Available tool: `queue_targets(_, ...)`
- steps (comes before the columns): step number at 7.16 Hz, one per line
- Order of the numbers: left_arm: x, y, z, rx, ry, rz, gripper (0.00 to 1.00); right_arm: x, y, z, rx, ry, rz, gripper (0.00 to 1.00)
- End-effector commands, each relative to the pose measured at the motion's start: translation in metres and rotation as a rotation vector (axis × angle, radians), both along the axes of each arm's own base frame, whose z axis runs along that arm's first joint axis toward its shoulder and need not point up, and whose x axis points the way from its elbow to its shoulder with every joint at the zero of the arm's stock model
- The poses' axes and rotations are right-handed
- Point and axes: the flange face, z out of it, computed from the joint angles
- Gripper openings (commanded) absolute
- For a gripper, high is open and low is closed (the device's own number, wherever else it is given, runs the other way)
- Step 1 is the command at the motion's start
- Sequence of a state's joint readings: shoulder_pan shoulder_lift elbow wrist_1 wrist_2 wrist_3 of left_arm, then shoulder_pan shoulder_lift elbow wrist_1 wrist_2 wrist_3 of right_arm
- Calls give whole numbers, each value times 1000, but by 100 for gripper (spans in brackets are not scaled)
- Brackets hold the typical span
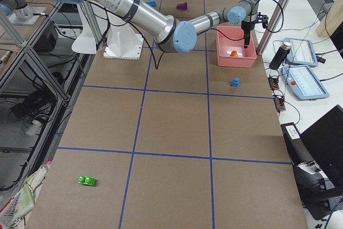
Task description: Put all blocks into box
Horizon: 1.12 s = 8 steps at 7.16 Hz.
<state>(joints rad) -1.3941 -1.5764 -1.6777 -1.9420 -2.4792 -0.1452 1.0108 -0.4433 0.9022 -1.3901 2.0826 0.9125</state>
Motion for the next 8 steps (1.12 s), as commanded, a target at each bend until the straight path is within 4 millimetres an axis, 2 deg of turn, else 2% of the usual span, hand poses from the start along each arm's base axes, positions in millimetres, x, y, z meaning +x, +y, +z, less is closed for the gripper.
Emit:
queue_targets(1,78,32,11,-149,27,-19,100,92,29,35,16,26,-58,100)
queue_targets(2,121,40,12,-154,-26,-79,100,131,48,65,41,33,-83,100)
queue_targets(3,165,53,15,-165,-70,-60,100,168,65,106,66,35,-116,100)
queue_targets(4,192,62,15,-158,-99,-48,100,188,69,123,83,41,-132,100)
queue_targets(6,225,77,8,-142,-111,-4,100,191,72,128,81,43,-132,100)
queue_targets(7,235,80,10,-122,-136,-9,90,191,76,131,83,42,-133,100)
queue_targets(8,237,82,14,-116,-157,-17,40,191,76,132,80,43,-133,100)
